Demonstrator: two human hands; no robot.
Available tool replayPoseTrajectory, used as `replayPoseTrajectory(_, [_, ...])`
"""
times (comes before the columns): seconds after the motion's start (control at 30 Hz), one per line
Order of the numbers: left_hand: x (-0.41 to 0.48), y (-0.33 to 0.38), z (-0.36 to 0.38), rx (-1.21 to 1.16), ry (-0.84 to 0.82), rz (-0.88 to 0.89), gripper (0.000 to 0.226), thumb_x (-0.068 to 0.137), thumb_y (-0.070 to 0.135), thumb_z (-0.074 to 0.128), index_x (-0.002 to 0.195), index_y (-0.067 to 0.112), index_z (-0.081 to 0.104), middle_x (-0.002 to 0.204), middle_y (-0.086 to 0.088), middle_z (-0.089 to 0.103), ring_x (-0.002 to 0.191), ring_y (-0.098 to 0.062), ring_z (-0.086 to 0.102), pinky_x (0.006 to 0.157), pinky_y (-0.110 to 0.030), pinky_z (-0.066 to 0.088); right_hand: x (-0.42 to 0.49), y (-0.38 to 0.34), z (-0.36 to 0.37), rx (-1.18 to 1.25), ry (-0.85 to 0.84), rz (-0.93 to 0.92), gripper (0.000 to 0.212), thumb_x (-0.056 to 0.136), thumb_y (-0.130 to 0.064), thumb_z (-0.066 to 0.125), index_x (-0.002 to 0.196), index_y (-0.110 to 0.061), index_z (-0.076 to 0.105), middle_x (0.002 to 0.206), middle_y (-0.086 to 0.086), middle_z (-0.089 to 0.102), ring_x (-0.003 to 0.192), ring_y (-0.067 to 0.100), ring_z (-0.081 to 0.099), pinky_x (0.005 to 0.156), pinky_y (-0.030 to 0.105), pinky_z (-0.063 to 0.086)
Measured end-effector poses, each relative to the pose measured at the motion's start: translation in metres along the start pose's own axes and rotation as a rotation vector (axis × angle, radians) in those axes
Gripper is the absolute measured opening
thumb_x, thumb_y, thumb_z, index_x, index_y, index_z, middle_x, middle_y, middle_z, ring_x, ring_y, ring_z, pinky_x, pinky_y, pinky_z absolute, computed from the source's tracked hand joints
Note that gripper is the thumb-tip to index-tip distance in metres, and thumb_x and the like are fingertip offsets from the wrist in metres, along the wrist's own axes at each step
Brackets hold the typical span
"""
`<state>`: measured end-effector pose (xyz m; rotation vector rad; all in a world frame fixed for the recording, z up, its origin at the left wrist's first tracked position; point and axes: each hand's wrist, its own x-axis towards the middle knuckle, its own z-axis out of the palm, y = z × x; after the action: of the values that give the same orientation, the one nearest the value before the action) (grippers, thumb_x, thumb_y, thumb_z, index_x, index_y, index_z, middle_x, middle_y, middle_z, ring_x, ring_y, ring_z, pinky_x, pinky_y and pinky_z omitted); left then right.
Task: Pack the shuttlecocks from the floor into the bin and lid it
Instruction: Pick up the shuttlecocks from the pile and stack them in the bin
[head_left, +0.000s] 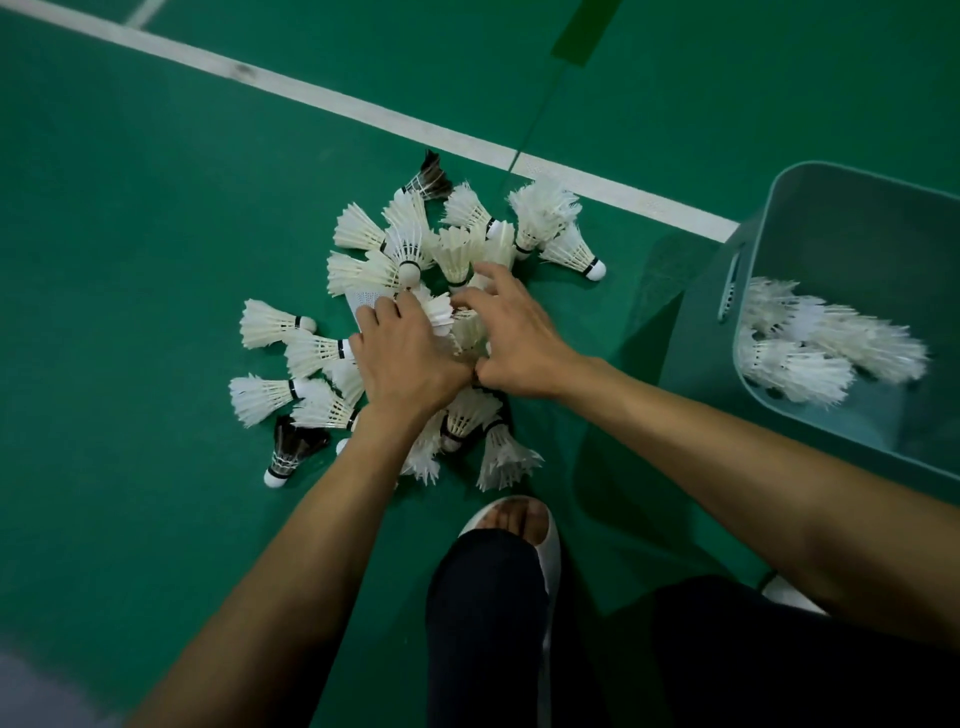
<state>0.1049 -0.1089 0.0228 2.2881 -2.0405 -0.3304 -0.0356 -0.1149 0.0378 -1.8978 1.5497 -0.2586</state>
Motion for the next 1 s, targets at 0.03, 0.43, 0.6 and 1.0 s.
replayPoseTrajectory(0.03, [-0.003,0.000,0.002,-0.009,0.004,-0.022,0.077,0.067,0.055,0.076,0.122,0.008,0.050,0.123,-0.013,0.055,0.114,-0.035,0.044,0.086,-0.043,0.038,-0.005,0.001,0.001,0.045,0.017,0.002,0.082,0.065,-0.002,0.075,0.142,-0.019,0.053,0.167,0.010,0.012,0.146,0.034,0.034,0.112,0.045,0.044])
replayPoseTrajectory(0.43, [-0.028,0.020,0.002,-0.186,0.071,0.037,0.042,0.074,0.050,0.067,0.100,0.019,0.058,0.098,-0.001,0.065,0.093,-0.024,0.047,0.063,-0.034,0.035,-0.026,0.015,-0.010,0.315,-0.031,0.216,0.074,0.067,-0.008,0.079,0.139,-0.011,0.061,0.137,0.012,0.060,0.127,0.028,0.055,0.109,0.041,0.047])
replayPoseTrajectory(0.6, [-0.022,0.014,-0.014,-0.297,0.045,-0.005,0.042,0.059,0.056,0.066,0.083,0.024,0.053,0.080,0.004,0.059,0.082,-0.027,0.059,0.058,-0.032,0.042,-0.030,0.014,-0.023,0.328,0.105,0.212,0.071,0.065,-0.020,0.078,0.135,-0.018,0.066,0.132,0.004,0.066,0.127,0.024,0.054,0.109,0.045,0.047])
replayPoseTrajectory(1.0, [-0.030,0.058,-0.077,-0.516,0.071,0.013,0.039,0.055,0.040,0.081,0.080,0.020,0.060,0.070,0.006,0.065,0.064,-0.016,0.063,0.051,-0.027,0.047,-0.044,0.014,-0.078,0.165,0.542,0.189,0.014,0.079,-0.011,0.077,0.088,-0.021,0.082,0.083,-0.006,0.077,0.078,0.011,0.070,0.077,0.035,0.062])
